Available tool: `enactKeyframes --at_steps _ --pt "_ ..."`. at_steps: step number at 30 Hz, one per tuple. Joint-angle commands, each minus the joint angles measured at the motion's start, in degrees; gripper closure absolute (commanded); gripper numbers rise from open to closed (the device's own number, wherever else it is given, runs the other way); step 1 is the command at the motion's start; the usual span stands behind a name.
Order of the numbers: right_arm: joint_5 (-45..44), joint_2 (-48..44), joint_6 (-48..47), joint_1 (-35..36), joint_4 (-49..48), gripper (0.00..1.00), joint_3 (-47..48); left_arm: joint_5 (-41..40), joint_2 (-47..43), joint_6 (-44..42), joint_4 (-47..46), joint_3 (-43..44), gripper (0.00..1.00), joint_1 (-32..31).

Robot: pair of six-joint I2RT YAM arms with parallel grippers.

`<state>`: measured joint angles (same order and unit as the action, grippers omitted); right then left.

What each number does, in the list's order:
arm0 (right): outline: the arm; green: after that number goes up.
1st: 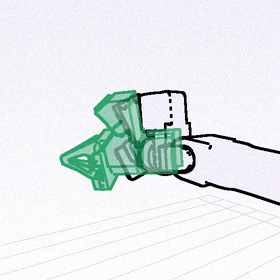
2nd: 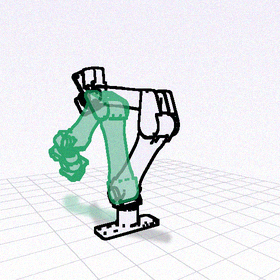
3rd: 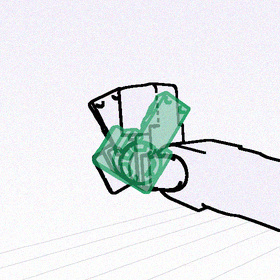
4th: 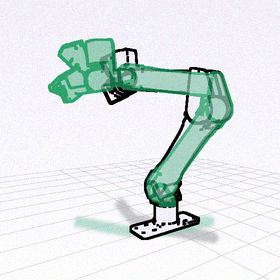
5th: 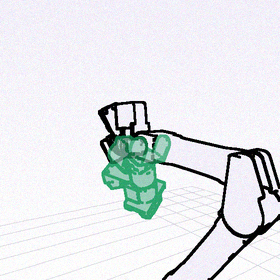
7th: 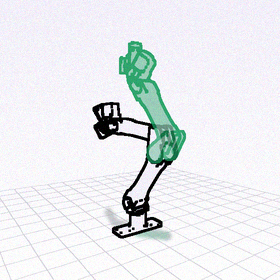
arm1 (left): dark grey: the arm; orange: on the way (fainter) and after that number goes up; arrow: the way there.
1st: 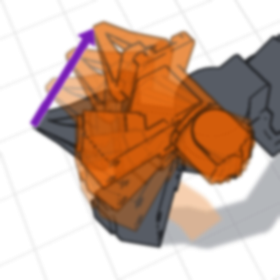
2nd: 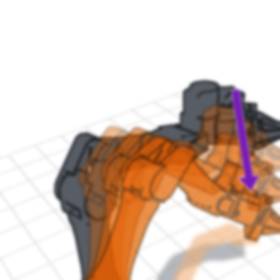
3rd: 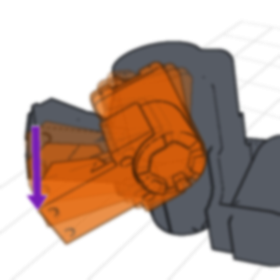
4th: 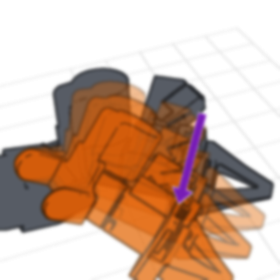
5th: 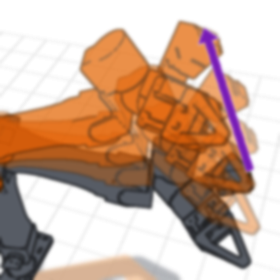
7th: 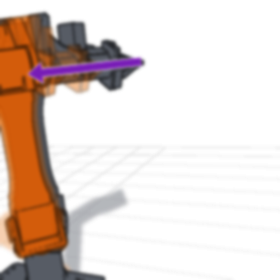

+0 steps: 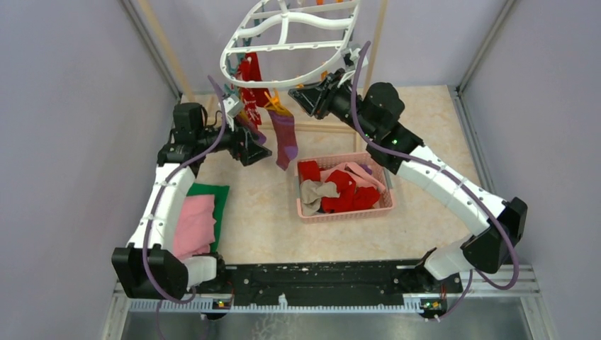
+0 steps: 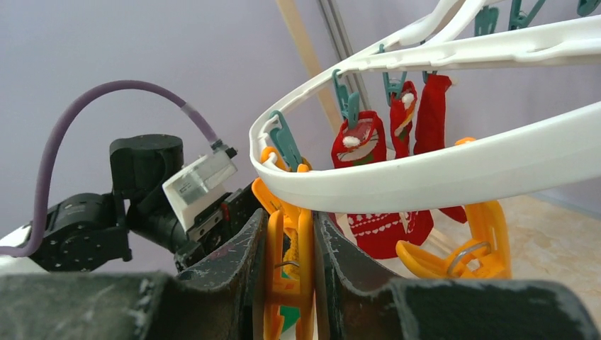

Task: Remove the socks clipped to the hanger
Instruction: Remove the sock from the hanger.

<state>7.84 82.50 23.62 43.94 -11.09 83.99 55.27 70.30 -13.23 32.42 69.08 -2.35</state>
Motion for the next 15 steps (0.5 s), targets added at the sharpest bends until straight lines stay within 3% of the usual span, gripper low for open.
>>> enactKeyframes --at_steps 1,5,12,15 --pt "3.00 -2.74 1.80 -0.13 -1.21 0.91 -0.49 9.80 -0.58 14.59 -26.18 -3.80 0.08 0.24" --pt "4.29 -3.57 2.75 -0.13 -1.82 0.91 -1.64 17.53 3.70 21.03 -35.90 -3.25 0.09 0.15" --pt "7.32 -4.57 3.95 -0.17 -2.12 0.89 -3.13 13.11 5.90 25.99 -45.39 -3.18 0.12 -0.18" --pt "8.25 -4.70 4.33 -0.19 -2.31 0.88 -3.18 13.25 7.46 26.75 -46.36 -2.24 0.19 -0.99"
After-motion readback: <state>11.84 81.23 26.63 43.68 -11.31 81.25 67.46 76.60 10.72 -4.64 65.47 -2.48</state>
